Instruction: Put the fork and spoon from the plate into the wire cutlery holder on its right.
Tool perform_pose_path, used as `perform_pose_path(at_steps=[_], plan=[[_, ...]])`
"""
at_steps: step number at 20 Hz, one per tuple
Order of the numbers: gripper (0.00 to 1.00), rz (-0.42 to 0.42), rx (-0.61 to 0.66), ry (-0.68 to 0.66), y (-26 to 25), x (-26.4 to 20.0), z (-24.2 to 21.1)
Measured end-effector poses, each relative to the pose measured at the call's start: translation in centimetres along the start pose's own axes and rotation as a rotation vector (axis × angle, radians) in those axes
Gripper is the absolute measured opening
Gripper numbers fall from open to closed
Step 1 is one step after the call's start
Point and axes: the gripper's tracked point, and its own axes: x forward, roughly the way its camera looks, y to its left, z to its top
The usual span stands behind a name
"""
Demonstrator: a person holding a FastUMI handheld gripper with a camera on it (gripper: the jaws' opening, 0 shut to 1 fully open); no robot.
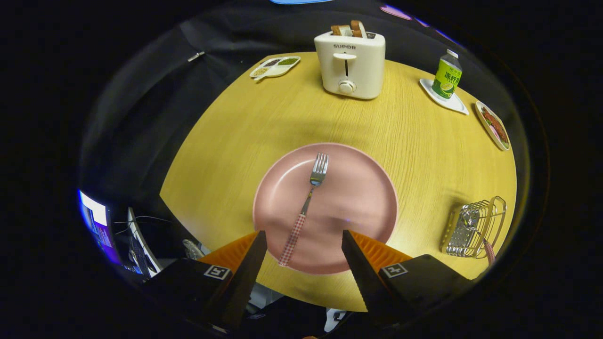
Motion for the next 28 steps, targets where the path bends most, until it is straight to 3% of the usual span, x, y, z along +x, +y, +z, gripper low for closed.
perform_pose_path(at_steps=[11,14,15,20,28], plan=[[0.96,-0.081,0.014,0.113,-0.1,4.5,-2.4],[0.71,-0.095,0.027,0.124,-0.3,4.7,-2.7],[0.69,-0.095,0.029,0.138,-0.3,4.6,-2.8],[0.20,-0.095,0.050,0.153,-1.1,4.7,-3.1],[0.12,-0.012,0.062,0.127,-1.8,3.2,-3.1]])
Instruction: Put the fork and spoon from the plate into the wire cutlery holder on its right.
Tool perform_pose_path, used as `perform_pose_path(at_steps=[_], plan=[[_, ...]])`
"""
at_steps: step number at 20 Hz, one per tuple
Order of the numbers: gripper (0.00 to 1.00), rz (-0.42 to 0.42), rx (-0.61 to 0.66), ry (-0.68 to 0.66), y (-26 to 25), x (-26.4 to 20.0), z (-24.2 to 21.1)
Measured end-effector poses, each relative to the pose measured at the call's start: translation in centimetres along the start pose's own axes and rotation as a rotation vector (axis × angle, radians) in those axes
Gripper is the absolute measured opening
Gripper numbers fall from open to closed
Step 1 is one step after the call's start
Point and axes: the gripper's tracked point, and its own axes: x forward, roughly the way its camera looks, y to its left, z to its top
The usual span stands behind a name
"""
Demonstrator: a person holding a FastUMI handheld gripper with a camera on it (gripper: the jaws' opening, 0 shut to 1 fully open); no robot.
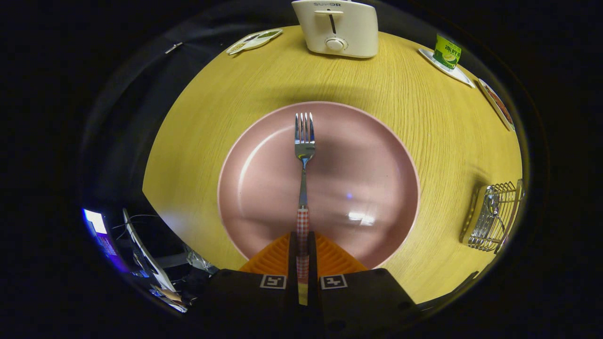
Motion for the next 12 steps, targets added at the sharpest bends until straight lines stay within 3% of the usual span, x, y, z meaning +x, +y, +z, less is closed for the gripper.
perform_pose_path(at_steps=[4,12], plan=[[0.12,0.028,-0.007,-0.041,-0.3,-3.0,0.9],[0.12,0.073,-0.042,-0.095,-3.1,-13.2,0.5]])
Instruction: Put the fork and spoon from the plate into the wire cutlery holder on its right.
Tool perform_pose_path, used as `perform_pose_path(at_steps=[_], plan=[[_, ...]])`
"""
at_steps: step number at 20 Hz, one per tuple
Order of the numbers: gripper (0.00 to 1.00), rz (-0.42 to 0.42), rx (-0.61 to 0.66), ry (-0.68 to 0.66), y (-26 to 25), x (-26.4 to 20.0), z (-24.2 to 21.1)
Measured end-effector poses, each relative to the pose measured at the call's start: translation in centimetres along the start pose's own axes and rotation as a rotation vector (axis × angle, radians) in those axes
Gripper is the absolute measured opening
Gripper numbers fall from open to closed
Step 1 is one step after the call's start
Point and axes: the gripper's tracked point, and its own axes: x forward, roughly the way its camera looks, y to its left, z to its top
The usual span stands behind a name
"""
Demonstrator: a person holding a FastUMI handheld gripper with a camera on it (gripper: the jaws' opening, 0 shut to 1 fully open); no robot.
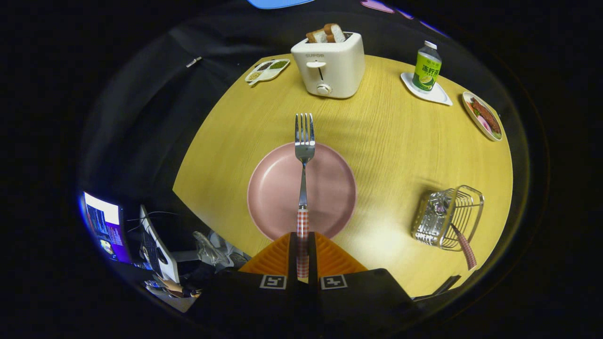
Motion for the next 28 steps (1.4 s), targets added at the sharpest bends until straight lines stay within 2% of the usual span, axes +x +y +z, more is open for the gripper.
perform_pose_path(at_steps=[5,7,11,14,20,28], plan=[[0.12,-0.013,-0.038,0.027,-4.2,-6.9,-1.4],[0.12,-0.043,-0.065,0.041,-6.7,-9.5,-1.4],[0.11,-0.112,-0.137,0.175,-12.0,-13.5,-3.6],[0.12,-0.129,-0.170,0.280,-14.9,-15.5,-5.2],[0.11,-0.128,-0.229,0.469,-19.3,-15.9,-5.7],[0.11,-0.097,-0.222,0.751,-22.9,-12.8,-5.3]])
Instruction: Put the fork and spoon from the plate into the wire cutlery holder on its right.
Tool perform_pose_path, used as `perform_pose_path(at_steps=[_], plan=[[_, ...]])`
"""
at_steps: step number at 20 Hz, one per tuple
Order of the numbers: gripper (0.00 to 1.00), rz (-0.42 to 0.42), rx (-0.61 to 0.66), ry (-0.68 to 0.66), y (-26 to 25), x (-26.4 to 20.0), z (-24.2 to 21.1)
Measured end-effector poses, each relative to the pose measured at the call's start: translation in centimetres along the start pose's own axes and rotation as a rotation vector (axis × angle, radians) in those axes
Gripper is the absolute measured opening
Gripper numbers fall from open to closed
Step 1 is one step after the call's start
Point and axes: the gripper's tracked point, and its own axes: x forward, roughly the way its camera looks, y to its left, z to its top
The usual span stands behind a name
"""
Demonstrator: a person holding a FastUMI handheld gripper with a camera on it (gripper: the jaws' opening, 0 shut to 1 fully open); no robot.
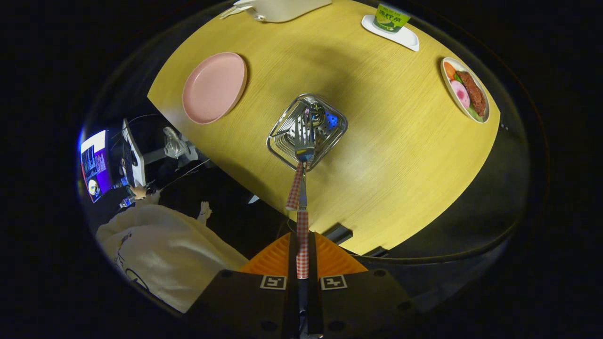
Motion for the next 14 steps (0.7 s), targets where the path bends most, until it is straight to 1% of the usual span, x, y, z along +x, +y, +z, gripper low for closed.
perform_pose_path(at_steps=[3,7,11,13,14], plan=[[0.12,0.047,0.022,0.080,-0.2,0.9,1.1],[0.11,0.084,0.063,0.130,-0.2,1.7,2.7],[0.13,0.099,0.091,0.129,-0.2,1.9,3.8],[0.18,0.090,0.078,0.104,-0.5,1.7,4.2],[0.31,0.086,0.069,0.089,-0.4,1.6,4.2]])
